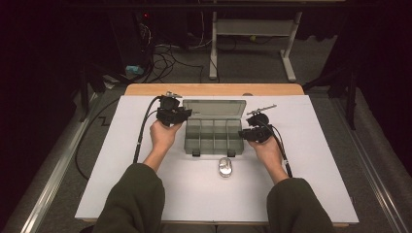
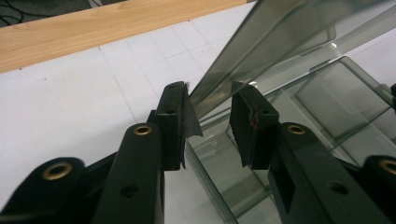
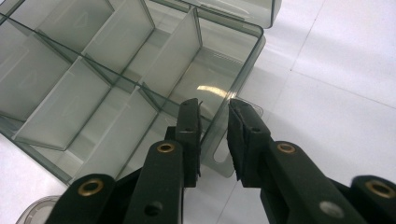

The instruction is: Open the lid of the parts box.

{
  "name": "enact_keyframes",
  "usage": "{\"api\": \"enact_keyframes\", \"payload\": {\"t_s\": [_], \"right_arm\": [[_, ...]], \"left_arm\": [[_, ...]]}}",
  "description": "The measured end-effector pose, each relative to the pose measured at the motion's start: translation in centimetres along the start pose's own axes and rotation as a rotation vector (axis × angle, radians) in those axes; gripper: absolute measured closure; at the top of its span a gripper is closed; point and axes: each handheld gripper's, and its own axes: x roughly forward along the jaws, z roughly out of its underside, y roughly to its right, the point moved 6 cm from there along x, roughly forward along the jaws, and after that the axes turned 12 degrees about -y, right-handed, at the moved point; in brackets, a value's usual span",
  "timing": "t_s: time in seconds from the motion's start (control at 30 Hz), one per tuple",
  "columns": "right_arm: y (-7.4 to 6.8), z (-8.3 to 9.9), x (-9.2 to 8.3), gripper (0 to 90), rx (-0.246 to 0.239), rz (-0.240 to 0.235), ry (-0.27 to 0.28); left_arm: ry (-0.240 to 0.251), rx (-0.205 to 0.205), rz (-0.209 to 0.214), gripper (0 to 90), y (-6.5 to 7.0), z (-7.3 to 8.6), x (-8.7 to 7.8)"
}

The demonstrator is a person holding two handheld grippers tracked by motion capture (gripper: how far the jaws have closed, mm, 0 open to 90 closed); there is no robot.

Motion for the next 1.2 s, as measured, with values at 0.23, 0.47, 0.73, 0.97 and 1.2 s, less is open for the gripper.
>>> {"api": "enact_keyframes", "payload": {"t_s": [0.23,0.47,0.73,0.97,1.2], "right_arm": [[-0.1,0.0,0.0,74.9,0.001,0.006,-0.002],[-0.1,0.0,0.0,74.9,-0.005,0.009,-0.002],[-0.1,0.0,0.0,75.0,-0.007,0.018,-0.006],[-0.2,-0.1,0.0,75.0,-0.007,0.023,-0.009],[-0.2,-0.1,0.0,75.0,-0.012,0.024,-0.013]], "left_arm": [[-0.017,-0.033,0.003,70.0,-0.7,0.1,1.3],[-0.039,-0.05,0.003,73.8,-1.2,0.2,2.4],[-0.061,-0.069,-0.007,75.3,-1.5,0.4,3.5],[-0.079,-0.057,-0.027,75.6,-1.5,0.4,3.9],[-0.09,-0.058,-0.036,75.2,-1.5,0.2,4.0]]}}
